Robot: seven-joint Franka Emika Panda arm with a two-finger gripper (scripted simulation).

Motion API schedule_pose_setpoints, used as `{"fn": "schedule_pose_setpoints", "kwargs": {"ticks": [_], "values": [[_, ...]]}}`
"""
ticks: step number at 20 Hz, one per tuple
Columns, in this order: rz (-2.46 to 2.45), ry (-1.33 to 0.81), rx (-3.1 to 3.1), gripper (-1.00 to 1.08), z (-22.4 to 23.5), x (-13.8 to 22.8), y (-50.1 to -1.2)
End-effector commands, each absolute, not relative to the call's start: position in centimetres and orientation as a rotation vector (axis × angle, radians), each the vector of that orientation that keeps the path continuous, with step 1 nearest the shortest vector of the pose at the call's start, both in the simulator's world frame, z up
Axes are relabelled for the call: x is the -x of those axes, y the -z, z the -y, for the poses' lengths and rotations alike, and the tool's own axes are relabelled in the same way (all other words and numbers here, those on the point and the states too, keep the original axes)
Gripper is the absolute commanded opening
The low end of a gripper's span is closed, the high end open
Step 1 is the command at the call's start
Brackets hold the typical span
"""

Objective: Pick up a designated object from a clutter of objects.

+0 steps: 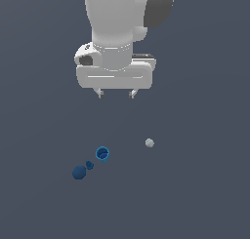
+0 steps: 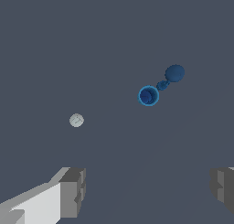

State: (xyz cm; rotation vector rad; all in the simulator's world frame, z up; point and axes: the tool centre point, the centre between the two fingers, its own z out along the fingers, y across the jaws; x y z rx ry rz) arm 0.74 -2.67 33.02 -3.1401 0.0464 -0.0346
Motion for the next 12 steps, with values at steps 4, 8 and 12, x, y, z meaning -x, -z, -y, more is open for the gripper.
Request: {"fn": "schedule_pose_setpoints", "kwargs": {"ticks": [4, 8, 12], "values": [[-0.057, 0.034, 3.140, 1.00, 2.5, -0.8, -32.8], [-0.090, 0.033, 3.139, 1.00, 2.1, -1.1, -32.0], [-0.144, 0.031, 3.136, 1.00, 1.3, -1.6, -30.7]]}}
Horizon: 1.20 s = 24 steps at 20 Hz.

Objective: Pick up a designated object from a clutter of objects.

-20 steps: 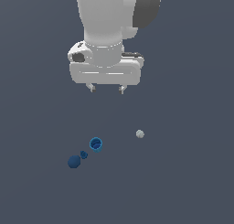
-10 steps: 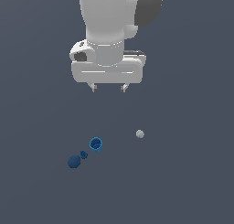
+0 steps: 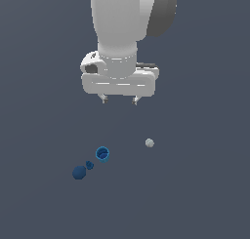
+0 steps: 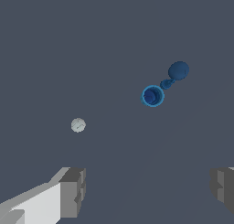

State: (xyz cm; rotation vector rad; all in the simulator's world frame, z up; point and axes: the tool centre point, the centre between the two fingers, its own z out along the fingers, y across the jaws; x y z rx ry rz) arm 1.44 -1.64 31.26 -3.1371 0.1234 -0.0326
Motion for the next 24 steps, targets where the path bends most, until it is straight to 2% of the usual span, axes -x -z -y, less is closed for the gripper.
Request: {"fn": "schedule_pose_setpoints", "kwargs": {"ticks": [1, 24], "values": [[-0.161, 0.031, 3.135, 1.00, 1.1, -1.7, -30.3], [-0.777, 0.009, 3.040, 1.00, -7.8, -3.6, -15.1]]}}
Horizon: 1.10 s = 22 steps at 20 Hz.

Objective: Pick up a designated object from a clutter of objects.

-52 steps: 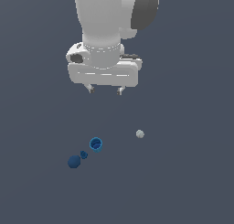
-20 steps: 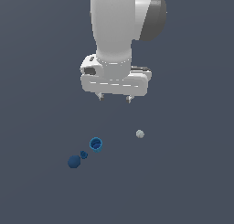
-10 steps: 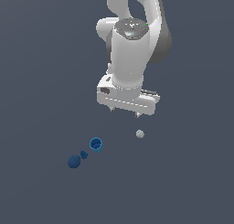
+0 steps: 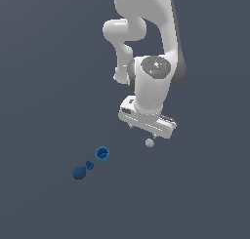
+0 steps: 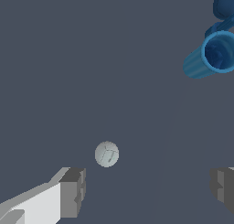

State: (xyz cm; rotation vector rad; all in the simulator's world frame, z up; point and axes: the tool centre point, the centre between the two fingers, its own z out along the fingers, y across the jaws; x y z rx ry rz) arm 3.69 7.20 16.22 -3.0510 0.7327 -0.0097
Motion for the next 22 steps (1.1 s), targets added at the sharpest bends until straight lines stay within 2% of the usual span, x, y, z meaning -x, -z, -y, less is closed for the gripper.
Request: {"fn": "schedule_pose_setpoints", "kwargs": {"ticks": [1, 12, 22], "values": [[-0.806, 0.008, 3.033, 1.00, -8.2, -3.6, -14.4], [-1.034, 0.001, 2.966, 1.00, -11.5, -2.6, -8.6], [-1.086, -0.001, 2.948, 1.00, -12.2, -2.2, -7.2]]}}
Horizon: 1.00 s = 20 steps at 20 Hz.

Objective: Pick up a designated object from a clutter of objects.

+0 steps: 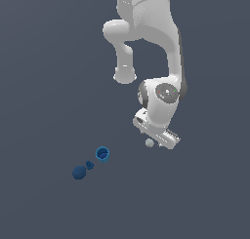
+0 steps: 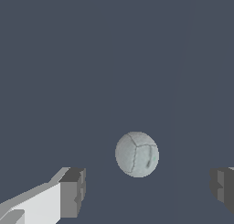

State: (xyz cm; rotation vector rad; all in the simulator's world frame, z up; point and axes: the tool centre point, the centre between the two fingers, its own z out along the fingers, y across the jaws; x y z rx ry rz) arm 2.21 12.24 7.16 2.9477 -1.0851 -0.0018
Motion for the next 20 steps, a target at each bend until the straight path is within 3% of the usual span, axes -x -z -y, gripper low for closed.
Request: {"fn": "schedule_pose_setpoints", "kwargs": {"ticks": [1, 18, 19, 20], "values": [[1.086, 0.001, -2.948, 1.00, -12.2, -2.2, -7.1], [1.091, 0.000, -2.946, 1.00, -12.2, -2.2, -2.1], [1.091, 0.000, -2.946, -1.00, -12.2, -2.2, -2.1], [1.091, 0.000, -2.946, -1.00, -12.2, -2.2, -2.1]]}}
